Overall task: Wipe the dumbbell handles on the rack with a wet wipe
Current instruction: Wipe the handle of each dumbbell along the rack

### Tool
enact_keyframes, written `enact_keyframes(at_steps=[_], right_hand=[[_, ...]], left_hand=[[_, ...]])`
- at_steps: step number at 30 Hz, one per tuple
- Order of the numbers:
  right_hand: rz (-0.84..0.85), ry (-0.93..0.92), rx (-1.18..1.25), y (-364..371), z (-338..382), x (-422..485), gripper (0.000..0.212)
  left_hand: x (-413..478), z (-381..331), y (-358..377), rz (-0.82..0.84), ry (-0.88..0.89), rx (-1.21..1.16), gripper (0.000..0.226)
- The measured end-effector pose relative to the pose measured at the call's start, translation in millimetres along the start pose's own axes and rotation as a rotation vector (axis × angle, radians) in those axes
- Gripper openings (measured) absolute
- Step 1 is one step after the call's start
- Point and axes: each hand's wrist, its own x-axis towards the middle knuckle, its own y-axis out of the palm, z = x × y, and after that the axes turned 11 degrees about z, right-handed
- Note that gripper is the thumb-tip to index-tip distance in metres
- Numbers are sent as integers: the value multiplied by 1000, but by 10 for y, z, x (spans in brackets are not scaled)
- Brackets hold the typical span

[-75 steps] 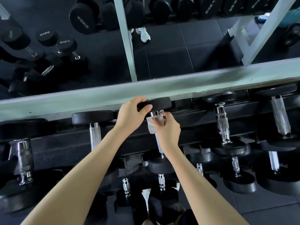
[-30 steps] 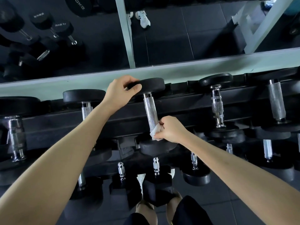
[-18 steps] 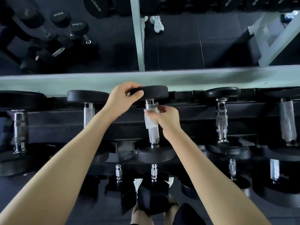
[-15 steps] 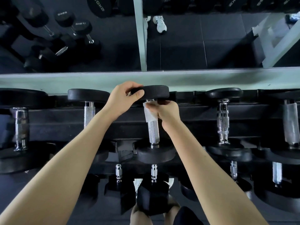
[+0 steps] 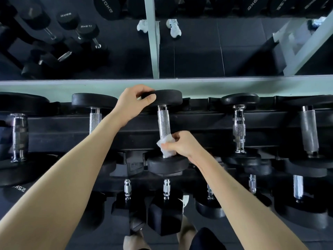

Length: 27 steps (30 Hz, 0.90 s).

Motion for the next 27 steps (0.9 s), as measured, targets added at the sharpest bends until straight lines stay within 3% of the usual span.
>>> enact_keyframes(at_steps=[3,5,8,10,12,14,18,22,25,27], right_hand=[[-127,14,-311,117,32,-64,25],[-236,46,-496,215,91,-119,36],[-391,37,-568,317,86,-258,28],[-515,-56,-428,364,75,-378,5],[-658,-164,-216,499,112,-504,27],[-730,-254,-113,720,219,-579,28],[-563,-241,-34,1340,430,-334,15],[-433,-150,-16,1886,667,186,35],[-486,-117,142,2217,828,456,57],[-556,-112,263,2384,892,547,56]], left_hand=[[3,-12,-1,1,3,13,17],[-10,-51,5,12,13,59,20],[-73,-118,-66,76,48,202,29],[-174,-110,-212,92,69,231,33],[-323,-51,-450,31,83,262,30],[-490,68,-751,-76,77,322,25],[-691,436,-1301,-163,73,382,24],[-683,744,-1630,22,78,428,32],[-629,850,-1726,162,90,393,37],[-589,881,-1754,216,102,328,37]])
